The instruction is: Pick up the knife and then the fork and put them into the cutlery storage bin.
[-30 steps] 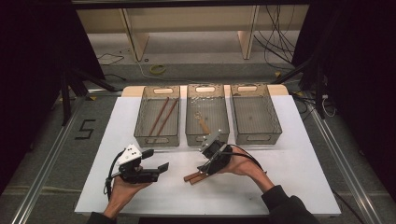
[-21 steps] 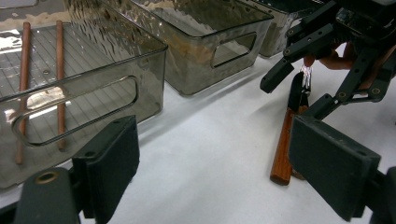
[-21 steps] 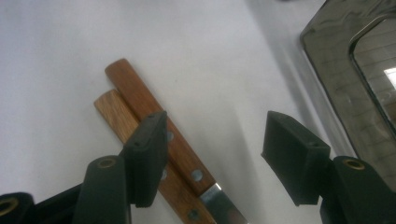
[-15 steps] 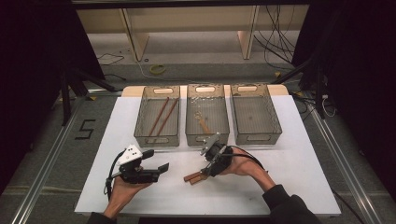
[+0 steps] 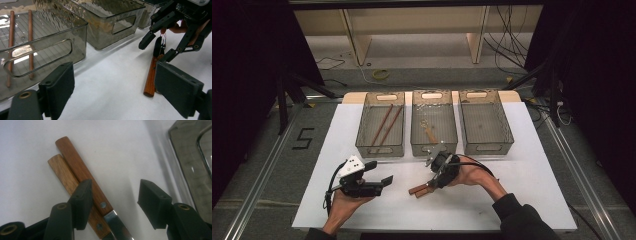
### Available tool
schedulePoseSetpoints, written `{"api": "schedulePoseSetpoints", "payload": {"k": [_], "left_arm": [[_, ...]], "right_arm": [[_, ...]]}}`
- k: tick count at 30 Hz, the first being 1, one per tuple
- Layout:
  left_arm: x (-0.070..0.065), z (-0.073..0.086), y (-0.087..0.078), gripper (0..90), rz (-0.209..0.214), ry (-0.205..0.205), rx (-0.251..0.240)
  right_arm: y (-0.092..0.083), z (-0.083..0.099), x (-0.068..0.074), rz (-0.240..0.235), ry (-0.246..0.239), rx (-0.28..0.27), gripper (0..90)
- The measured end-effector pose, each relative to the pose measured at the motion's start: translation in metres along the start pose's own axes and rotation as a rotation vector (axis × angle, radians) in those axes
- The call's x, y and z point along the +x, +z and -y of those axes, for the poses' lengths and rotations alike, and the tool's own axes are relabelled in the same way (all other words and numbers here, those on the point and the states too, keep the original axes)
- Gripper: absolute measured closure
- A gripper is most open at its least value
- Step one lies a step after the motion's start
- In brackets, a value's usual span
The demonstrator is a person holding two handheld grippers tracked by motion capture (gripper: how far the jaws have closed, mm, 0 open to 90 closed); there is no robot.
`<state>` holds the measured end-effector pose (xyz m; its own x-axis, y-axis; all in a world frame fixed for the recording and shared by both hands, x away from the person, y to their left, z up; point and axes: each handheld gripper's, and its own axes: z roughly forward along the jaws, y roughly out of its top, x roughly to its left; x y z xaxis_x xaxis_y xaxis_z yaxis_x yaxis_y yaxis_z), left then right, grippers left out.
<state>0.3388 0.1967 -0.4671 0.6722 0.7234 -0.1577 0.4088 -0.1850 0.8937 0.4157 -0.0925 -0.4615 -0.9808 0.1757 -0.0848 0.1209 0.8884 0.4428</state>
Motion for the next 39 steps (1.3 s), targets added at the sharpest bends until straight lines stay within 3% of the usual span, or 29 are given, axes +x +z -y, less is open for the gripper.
{"api": "schedulePoseSetpoints", "payload": {"k": [8,13,14,20,29,39], "left_arm": [[-0.001,0.000,0.000,16.1,0.002,0.006,0.004],[0.000,0.000,0.000,16.1,0.002,0.003,0.004],[0.000,0.000,0.000,16.1,0.003,0.002,0.005],[-0.001,0.000,0.001,16.1,0.002,0.005,0.007],[-0.001,0.000,0.000,16.1,0.003,0.006,0.006],[-0.001,0.000,0.000,16.2,0.003,0.005,0.006]], "right_arm": [[0.007,-0.003,0.004,0.006,-0.038,0.029,44.0],[0.010,-0.004,0.005,-0.009,-0.068,0.053,50.2],[0.010,-0.005,0.006,-0.013,-0.056,0.051,51.3],[0.011,-0.010,0.008,-0.018,-0.125,0.074,53.7],[0.011,-0.016,0.009,-0.059,-0.110,0.132,69.6],[0.010,-0.017,0.010,-0.079,-0.086,0.158,72.8]]}}
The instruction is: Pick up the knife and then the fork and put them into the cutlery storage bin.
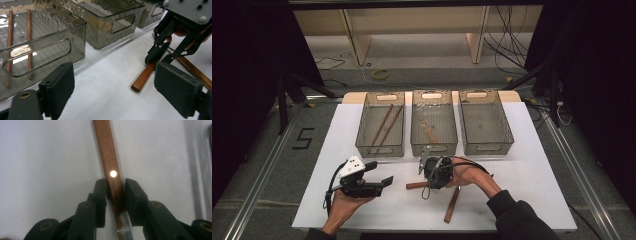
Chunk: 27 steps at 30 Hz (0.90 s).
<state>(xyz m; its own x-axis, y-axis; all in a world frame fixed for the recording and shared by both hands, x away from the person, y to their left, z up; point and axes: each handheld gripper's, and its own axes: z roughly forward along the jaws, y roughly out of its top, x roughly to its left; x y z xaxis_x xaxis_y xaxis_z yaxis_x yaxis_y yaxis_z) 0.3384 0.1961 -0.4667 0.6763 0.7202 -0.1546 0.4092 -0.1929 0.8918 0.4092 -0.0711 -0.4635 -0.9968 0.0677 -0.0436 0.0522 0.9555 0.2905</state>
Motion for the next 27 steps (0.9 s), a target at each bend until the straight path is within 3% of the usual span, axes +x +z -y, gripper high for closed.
{"api": "schedulePoseSetpoints", "payload": {"k": [4,8,12,20,22,27], "left_arm": [[-0.0003,-0.0001,0.0001,16.2,0.000,0.002,0.001],[-0.0004,-0.0001,0.0002,16.2,0.000,0.003,0.002],[-0.0003,0.0000,0.0001,16.2,0.000,0.002,0.002],[-0.0006,-0.0001,-0.0001,16.2,0.000,0.002,0.002],[-0.0005,-0.0001,-0.0001,16.2,0.000,0.002,0.002],[-0.0003,-0.0001,-0.0002,16.2,-0.001,0.002,0.002]], "right_arm": [[-0.0005,0.0004,0.0017,-0.010,-0.023,0.007,74.8],[0.0001,0.0002,0.0014,-0.027,-0.001,0.010,74.2],[0.0007,-0.0014,0.0006,-0.026,-0.022,0.021,74.0],[0.0001,-0.0018,0.0027,-0.031,-0.007,0.027,77.1],[0.0003,-0.0013,0.0025,-0.021,-0.032,0.017,77.3],[-0.0012,0.0021,0.0027,-0.013,0.000,-0.002,77.4]]}}
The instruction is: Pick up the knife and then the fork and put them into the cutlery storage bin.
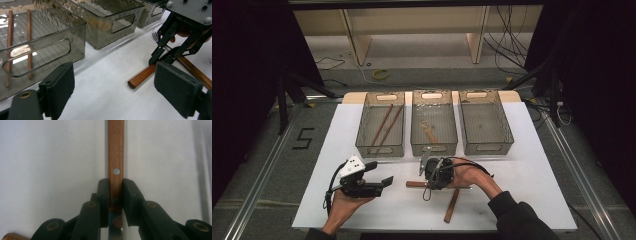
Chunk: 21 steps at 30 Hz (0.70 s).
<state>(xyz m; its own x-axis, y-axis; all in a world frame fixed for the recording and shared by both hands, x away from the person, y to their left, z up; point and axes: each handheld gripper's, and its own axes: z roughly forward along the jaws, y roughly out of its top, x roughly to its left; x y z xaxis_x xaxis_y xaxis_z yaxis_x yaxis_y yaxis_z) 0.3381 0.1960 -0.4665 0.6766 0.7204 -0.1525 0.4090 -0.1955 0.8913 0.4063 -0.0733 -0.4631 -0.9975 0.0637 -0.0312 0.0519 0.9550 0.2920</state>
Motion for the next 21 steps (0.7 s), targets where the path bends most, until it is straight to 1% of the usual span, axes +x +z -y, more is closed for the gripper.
{"api": "schedulePoseSetpoints", "payload": {"k": [1,2,4,5,7,9,10,12,13,14,15,16,17,19,20,21], "left_arm": [[0.000,0.000,0.000,16.2,0.000,0.000,-0.001],[0.000,0.000,0.000,16.2,0.000,-0.001,-0.002],[0.000,0.000,0.000,16.2,0.000,-0.002,-0.002],[0.000,0.000,0.000,16.2,-0.001,-0.002,-0.003],[0.000,0.000,0.000,16.2,-0.003,-0.002,-0.003],[0.000,0.000,0.000,16.2,-0.003,-0.002,-0.003],[0.000,0.000,0.000,16.2,-0.003,-0.003,-0.004],[0.000,0.000,-0.001,16.2,-0.003,-0.004,-0.005],[0.000,0.000,-0.001,16.2,-0.003,-0.005,-0.006],[0.000,0.000,-0.001,16.2,-0.004,-0.005,-0.007],[0.000,0.000,-0.001,16.2,-0.004,-0.004,-0.007],[0.000,0.000,-0.001,16.2,-0.004,-0.004,-0.008],[0.000,0.000,-0.001,16.2,-0.003,-0.004,-0.008],[0.000,0.000,-0.001,16.2,-0.004,-0.008,-0.012],[0.000,0.000,-0.001,16.2,-0.004,-0.006,-0.011],[0.000,0.000,-0.001,16.2,-0.004,-0.007,-0.012]], "right_arm": [[-0.001,0.001,-0.001,0.008,-0.006,-0.004,77.4],[-0.002,0.002,-0.001,0.011,0.016,-0.012,77.4],[-0.005,0.003,-0.003,0.031,0.031,-0.025,77.5],[-0.007,0.004,-0.003,0.032,0.053,-0.027,77.5],[-0.011,0.004,-0.004,0.056,0.097,-0.040,77.5],[-0.015,0.005,-0.006,0.066,0.125,-0.069,77.5],[-0.017,0.005,-0.006,0.068,0.146,-0.074,77.5],[-0.021,0.006,-0.008,0.083,0.164,-0.101,77.5],[-0.023,0.007,-0.008,0.084,0.175,-0.107,77.5],[-0.025,0.007,-0.009,0.093,0.178,-0.126,77.5],[-0.027,0.008,-0.010,0.090,0.188,-0.134,77.5],[-0.030,0.009,-0.010,0.098,0.206,-0.142,77.5],[-0.033,0.010,-0.011,0.104,0.228,-0.158,77.6],[-0.037,0.013,-0.013,0.106,0.243,-0.193,77.6],[-0.040,0.014,-0.015,0.109,0.270,-0.215,77.6],[-0.043,0.016,-0.016,0.103,0.282,-0.234,77.6]]}}
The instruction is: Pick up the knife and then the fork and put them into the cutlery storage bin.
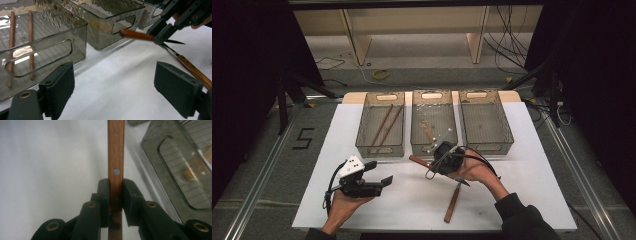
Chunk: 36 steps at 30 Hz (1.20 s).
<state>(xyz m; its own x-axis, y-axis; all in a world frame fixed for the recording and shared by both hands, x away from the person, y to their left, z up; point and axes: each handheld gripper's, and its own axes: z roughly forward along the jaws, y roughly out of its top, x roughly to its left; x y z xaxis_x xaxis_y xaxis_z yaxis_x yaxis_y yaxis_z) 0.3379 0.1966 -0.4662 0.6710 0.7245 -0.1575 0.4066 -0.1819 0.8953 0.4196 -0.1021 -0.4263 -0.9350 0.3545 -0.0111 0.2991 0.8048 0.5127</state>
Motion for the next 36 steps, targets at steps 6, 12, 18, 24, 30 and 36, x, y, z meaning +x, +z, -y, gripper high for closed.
{"api": "schedulePoseSetpoints", "payload": {"k": [6,12,18,24,30,36], "left_arm": [[0.001,0.000,0.000,16.1,0.000,0.005,-0.003],[0.001,0.000,-0.001,16.1,0.001,0.004,-0.013],[0.001,0.000,-0.002,16.1,0.001,0.004,-0.019],[0.001,0.000,-0.002,16.1,0.000,0.004,-0.021],[0.001,0.000,-0.002,16.0,-0.001,0.004,-0.022],[0.001,0.000,-0.002,16.1,-0.002,0.005,-0.023]], "right_arm": [[-0.020,0.003,-0.012,0.026,0.059,-0.108,77.5],[-0.041,0.003,-0.024,0.057,0.097,-0.179,77.5],[-0.057,0.005,-0.034,0.081,0.144,-0.225,77.5],[-0.066,0.008,-0.041,0.107,0.170,-0.249,77.5],[-0.075,0.010,-0.051,0.131,0.206,-0.278,77.5],[-0.085,0.011,-0.059,0.157,0.226,-0.305,77.5]]}}
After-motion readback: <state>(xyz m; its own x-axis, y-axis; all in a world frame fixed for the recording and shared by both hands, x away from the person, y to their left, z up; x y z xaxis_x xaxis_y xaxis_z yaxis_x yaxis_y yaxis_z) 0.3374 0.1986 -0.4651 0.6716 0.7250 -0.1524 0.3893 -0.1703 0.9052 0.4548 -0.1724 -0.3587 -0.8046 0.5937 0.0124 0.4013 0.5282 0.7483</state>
